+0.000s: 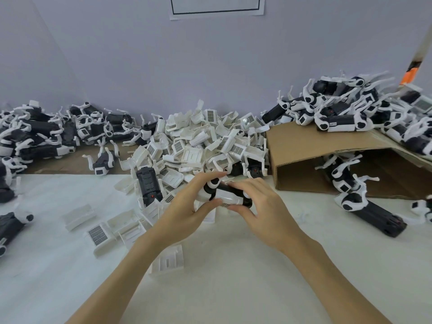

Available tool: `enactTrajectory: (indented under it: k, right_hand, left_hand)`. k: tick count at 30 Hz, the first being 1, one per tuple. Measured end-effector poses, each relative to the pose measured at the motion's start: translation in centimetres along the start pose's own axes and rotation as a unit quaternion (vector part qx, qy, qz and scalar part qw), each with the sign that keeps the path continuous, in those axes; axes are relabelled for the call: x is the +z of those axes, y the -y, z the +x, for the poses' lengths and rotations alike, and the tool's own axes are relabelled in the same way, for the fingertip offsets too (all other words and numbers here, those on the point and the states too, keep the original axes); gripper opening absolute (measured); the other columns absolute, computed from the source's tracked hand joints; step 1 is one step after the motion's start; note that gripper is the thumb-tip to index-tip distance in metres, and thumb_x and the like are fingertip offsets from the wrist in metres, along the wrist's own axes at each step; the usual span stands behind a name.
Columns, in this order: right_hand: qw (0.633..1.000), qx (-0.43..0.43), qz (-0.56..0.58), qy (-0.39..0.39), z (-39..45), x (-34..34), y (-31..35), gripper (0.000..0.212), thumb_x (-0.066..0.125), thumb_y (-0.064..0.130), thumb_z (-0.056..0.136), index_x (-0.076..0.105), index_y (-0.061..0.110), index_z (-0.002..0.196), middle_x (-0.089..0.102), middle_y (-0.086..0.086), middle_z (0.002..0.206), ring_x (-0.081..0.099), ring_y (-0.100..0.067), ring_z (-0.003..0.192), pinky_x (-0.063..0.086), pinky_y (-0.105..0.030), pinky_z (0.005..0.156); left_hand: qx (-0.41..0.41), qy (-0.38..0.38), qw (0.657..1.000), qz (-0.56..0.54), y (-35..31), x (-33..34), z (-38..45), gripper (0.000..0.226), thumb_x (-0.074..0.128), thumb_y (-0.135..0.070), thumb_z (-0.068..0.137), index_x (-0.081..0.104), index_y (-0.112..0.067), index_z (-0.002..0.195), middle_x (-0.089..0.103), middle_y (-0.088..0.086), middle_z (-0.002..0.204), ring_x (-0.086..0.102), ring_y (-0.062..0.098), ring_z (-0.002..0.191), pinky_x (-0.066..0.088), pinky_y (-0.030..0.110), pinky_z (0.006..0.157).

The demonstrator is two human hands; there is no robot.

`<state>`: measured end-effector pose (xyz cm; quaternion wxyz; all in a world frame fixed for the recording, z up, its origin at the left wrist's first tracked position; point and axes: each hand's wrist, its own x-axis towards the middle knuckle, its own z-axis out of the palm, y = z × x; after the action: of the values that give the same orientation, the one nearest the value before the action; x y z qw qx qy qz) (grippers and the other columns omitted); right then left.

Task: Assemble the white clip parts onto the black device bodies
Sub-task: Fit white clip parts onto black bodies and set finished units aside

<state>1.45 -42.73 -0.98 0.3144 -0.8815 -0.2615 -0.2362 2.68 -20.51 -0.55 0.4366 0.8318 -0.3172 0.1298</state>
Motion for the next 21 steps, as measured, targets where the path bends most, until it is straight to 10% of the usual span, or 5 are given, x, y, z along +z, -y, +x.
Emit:
enactTrajectory:
  k: [21]
  right_hand:
    - [0.999,0.039,0.021,0.026,-0.5,0.6,-0.3,0.040,0.075,0.028,0.095,0.068,0.012,0.131,0.067,0.005,0.122,0.056,-0.015,0.116,0.043,-0.022,0.097]
  left_hand:
    - [-0.023,0.016,0.999,0.035,0.5,0.2,-0.1,0.048,0.071,-0.029,0.101,0.055,-0.031,0.146,0.060,-0.022,0.140,0.054,0.004,0.136,0.040,0.018,0.110]
